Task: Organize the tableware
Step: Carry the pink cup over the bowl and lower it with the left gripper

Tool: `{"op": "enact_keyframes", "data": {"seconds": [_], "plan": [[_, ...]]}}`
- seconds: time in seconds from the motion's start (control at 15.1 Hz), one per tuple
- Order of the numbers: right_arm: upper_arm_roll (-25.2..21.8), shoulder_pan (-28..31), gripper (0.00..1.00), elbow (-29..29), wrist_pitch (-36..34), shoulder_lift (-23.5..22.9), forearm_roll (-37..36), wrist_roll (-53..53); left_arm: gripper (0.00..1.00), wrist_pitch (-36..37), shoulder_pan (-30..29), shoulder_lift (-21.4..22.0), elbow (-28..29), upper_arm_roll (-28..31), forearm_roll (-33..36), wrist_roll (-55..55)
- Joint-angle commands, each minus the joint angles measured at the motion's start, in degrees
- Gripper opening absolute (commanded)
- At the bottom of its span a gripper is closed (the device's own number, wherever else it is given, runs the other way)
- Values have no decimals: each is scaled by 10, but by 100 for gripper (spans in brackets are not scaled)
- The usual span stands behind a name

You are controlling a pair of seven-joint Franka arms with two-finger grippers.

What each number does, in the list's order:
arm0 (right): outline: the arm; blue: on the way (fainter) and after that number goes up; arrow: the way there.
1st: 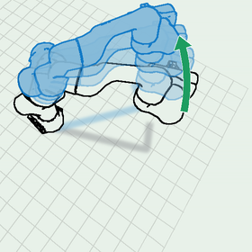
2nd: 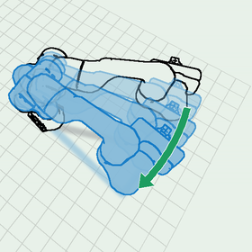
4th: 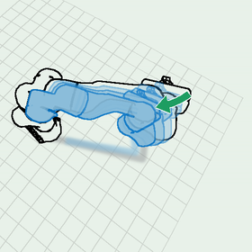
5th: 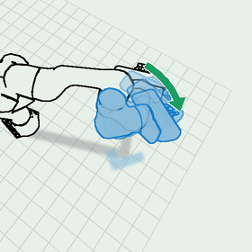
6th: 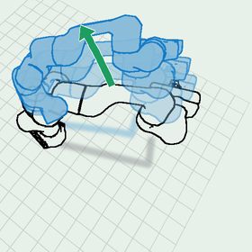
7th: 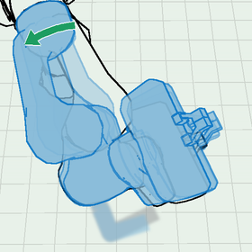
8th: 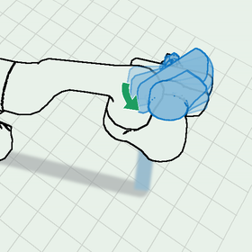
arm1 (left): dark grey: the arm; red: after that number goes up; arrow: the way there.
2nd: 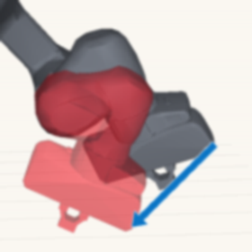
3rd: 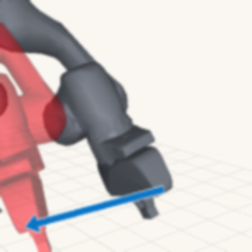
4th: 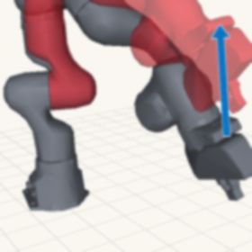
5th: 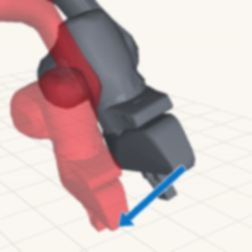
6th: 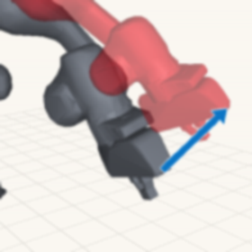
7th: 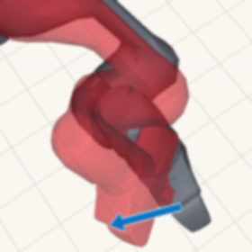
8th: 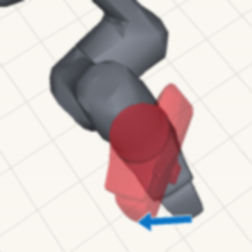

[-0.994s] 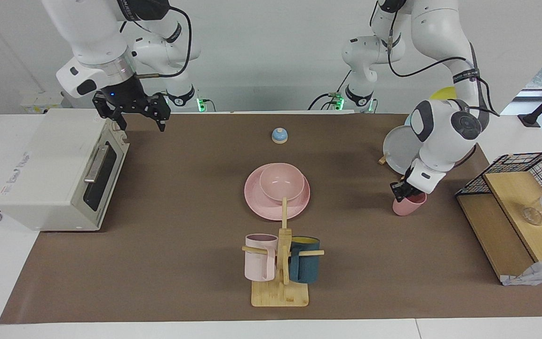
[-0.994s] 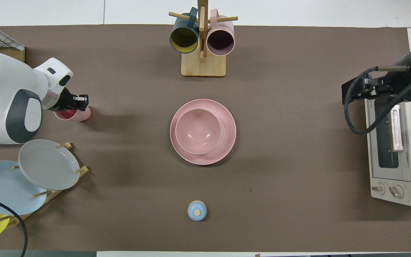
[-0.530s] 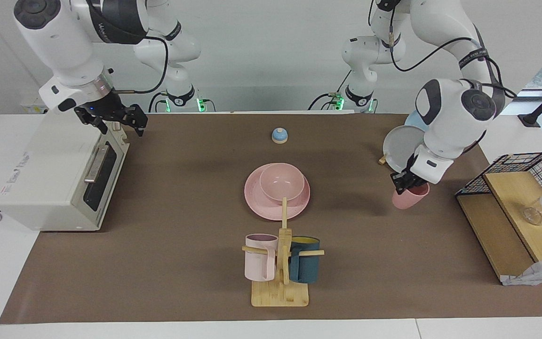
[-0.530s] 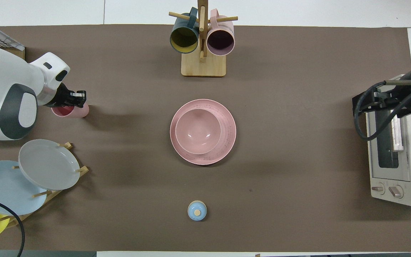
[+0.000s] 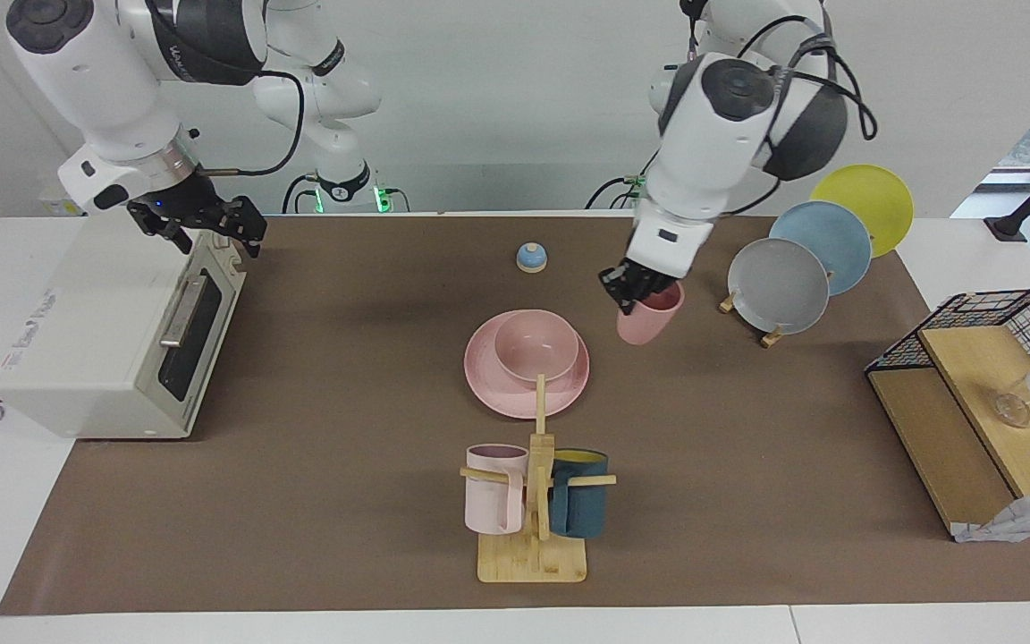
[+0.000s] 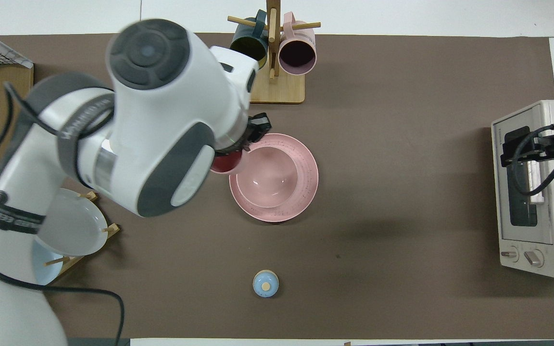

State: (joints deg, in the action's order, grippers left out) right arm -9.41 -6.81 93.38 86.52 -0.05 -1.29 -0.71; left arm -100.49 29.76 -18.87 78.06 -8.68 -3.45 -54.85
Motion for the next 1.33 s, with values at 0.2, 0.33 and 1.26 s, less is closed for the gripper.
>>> {"op": "enact_keyframes", "data": {"seconds": [0.2, 0.33, 1.26], "plan": [[-4, 7, 100, 18, 11, 27, -2, 24, 0, -94, 38, -24, 68, 14, 9, -45], [3, 16, 100, 17, 15, 25, 0, 28, 0, -102, 36, -29, 69, 14, 10, -44], [35, 39, 100, -2, -14, 15, 1, 34, 36, -165, 40, -52, 119, 14, 20, -41]]}}
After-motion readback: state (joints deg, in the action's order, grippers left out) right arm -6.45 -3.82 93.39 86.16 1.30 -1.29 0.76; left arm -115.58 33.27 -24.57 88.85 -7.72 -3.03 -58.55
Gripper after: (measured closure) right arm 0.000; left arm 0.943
